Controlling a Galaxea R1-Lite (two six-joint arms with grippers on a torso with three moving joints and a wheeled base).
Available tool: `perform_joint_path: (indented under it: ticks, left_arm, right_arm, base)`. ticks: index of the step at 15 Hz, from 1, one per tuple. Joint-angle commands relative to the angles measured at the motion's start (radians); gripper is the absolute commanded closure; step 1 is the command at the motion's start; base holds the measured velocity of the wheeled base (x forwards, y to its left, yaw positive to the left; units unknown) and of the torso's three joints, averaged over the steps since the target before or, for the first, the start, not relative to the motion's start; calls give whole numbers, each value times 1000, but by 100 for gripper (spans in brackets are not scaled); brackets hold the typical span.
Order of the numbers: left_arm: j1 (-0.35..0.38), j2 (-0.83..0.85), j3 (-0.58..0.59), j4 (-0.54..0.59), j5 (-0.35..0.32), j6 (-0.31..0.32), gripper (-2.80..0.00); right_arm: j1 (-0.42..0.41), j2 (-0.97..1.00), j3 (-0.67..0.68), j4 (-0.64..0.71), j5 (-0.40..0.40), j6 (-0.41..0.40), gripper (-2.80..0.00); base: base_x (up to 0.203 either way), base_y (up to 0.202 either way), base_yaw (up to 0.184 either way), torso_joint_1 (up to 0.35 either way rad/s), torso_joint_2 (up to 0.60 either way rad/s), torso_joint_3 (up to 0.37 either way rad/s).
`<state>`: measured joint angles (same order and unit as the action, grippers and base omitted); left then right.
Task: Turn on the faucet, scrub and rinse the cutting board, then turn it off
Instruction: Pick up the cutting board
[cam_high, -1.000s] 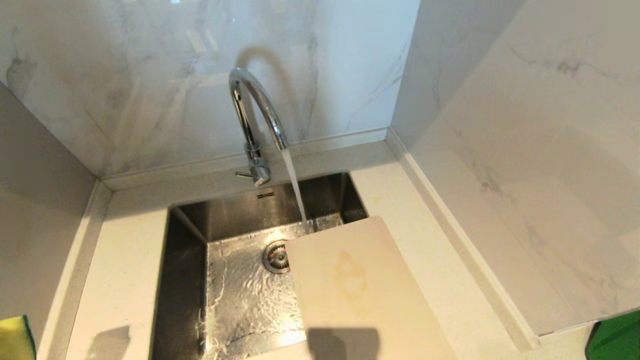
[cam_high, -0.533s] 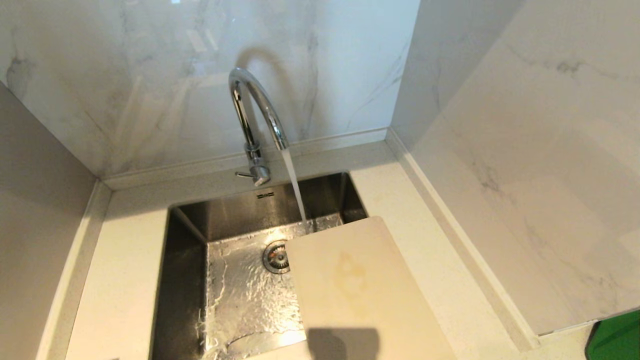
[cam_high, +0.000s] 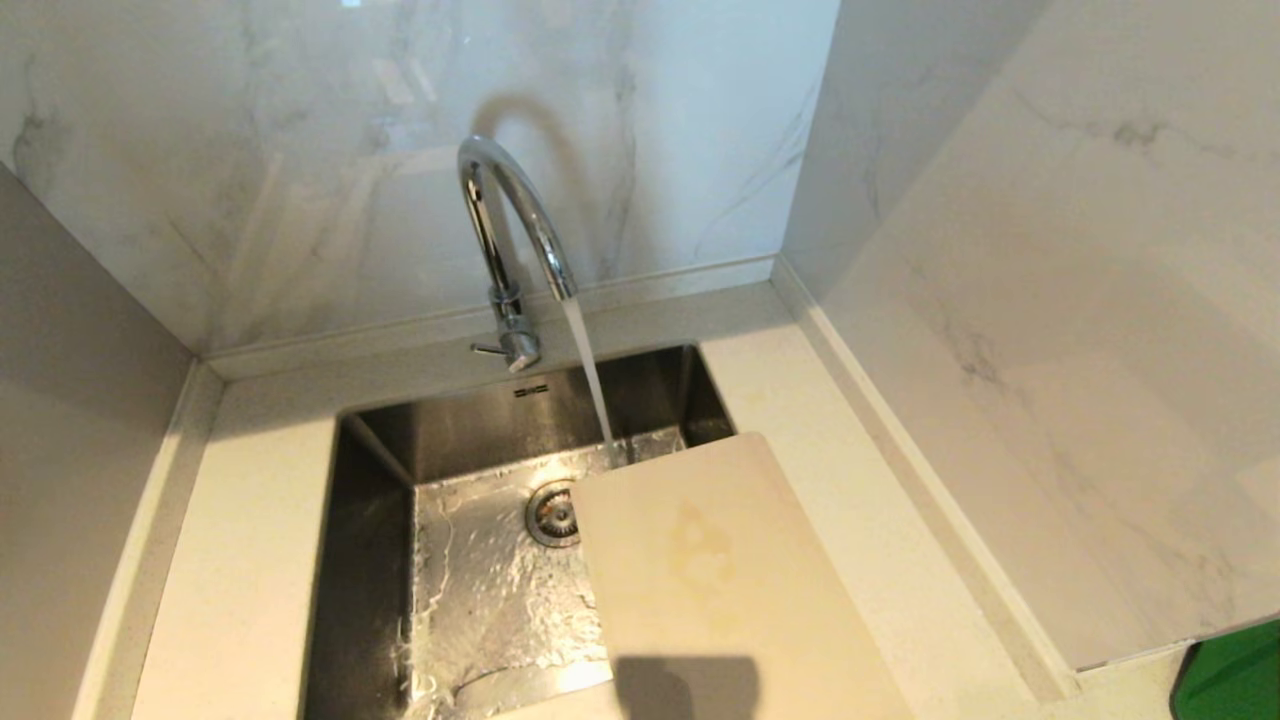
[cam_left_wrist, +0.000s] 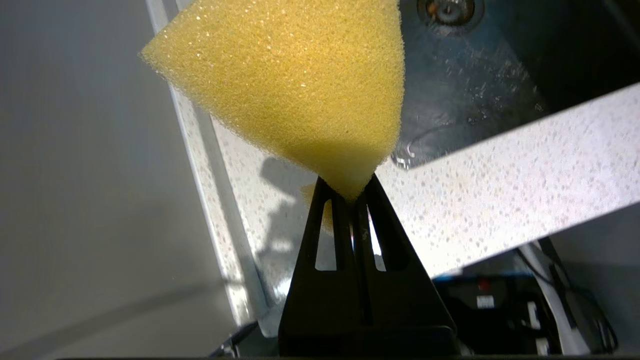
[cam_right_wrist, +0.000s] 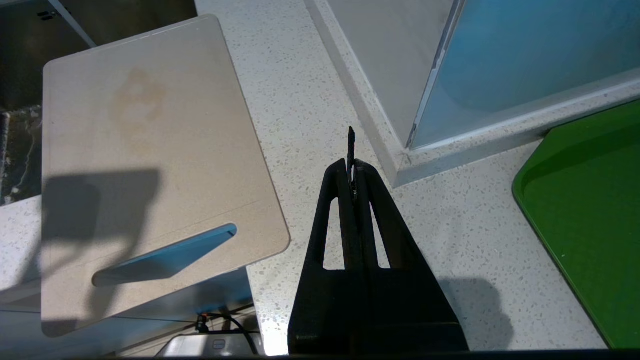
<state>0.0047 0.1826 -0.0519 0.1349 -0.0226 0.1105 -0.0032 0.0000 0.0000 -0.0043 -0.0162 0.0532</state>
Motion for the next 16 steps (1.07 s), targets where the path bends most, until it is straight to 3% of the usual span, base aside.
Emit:
perform_joint_path:
  ticks: [1,4,16]
  left_arm:
    - [1,-114,0,0,1,0,0]
    - [1,-183,3,-7,1,5,0]
    - [0,-183,6,-15,13,-49,0]
  right_arm:
    - [0,-2,2,0,0,0,0]
    - [0,-2,2,0,-1,0,0]
    - [0,-2,2,0,1,0,0]
  base:
    - [0,0,0,0,0,0]
    - [0,0,0,0,0,0]
    - [0,0,0,0,0,0]
